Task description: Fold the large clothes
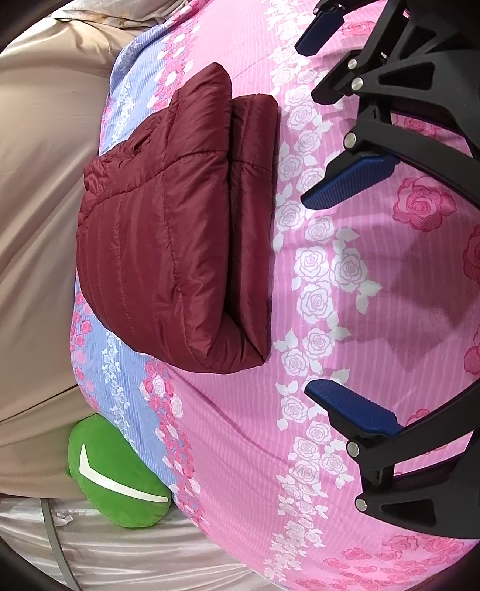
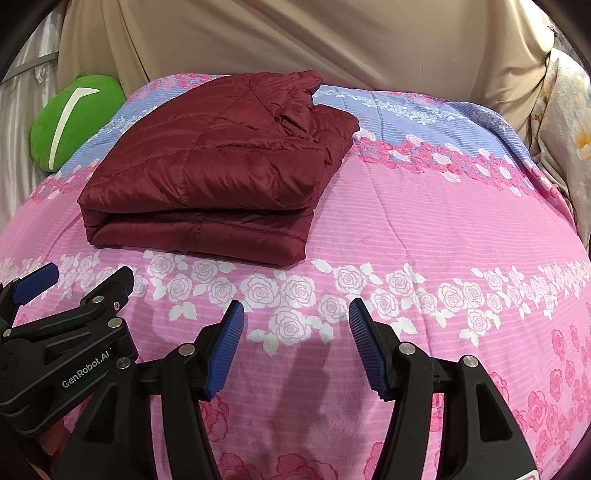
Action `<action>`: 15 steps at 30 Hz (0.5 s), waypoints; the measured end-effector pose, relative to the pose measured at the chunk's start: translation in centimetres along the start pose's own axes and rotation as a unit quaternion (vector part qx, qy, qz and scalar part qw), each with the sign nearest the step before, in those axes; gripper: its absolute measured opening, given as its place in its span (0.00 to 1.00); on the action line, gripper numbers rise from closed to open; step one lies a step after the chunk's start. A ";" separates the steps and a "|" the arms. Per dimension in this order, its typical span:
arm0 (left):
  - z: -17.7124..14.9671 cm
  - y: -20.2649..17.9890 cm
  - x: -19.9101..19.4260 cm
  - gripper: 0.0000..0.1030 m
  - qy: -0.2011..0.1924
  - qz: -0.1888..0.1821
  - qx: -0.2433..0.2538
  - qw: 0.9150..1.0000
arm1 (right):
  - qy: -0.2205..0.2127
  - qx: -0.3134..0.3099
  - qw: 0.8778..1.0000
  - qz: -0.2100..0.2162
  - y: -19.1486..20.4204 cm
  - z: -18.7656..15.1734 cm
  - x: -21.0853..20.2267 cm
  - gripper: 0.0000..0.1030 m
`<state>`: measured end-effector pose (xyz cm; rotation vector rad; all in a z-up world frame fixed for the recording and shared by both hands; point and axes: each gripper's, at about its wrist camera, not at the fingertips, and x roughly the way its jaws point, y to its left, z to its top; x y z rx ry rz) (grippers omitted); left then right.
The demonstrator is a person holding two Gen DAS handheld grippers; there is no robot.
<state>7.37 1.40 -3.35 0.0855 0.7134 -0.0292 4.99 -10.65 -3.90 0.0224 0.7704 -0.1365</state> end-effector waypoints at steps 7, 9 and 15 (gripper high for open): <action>0.0 0.0 0.1 0.86 0.000 -0.002 0.002 1.000 | 0.000 -0.002 1.000 0.000 -0.2 0.0 0.1 0.56; 0.0 -0.1 0.2 0.83 0.000 -0.002 0.003 1.000 | 0.001 -0.003 1.000 -0.001 0.0 0.0 0.1 0.56; 0.0 -0.1 0.2 0.82 0.002 -0.003 0.003 1.000 | -0.001 -0.007 1.000 -0.010 0.5 -0.1 -0.2 0.56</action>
